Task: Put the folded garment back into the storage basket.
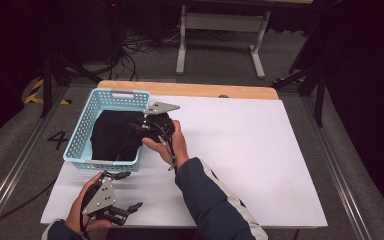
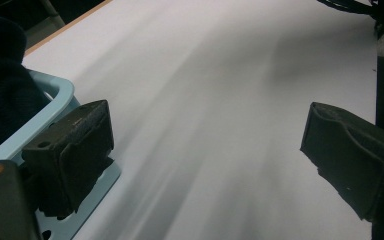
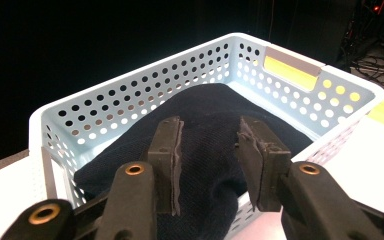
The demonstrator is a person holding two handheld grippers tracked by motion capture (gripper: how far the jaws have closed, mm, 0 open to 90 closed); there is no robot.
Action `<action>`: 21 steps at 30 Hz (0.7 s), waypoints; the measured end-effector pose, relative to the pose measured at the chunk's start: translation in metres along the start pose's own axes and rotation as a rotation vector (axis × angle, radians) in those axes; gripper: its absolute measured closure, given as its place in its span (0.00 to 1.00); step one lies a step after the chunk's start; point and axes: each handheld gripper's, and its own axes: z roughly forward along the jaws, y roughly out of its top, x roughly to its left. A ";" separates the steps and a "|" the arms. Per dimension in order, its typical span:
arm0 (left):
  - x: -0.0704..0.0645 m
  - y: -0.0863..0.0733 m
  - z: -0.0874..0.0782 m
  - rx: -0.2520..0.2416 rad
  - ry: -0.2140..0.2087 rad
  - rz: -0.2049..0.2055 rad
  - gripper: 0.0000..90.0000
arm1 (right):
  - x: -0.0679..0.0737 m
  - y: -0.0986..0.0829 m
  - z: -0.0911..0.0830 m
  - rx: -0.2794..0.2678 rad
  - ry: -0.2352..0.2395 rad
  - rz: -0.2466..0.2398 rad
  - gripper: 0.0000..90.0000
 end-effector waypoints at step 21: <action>0.000 -0.001 0.002 0.007 -0.001 -0.001 0.08 | -0.003 0.002 -0.017 -0.017 -0.015 -0.033 0.66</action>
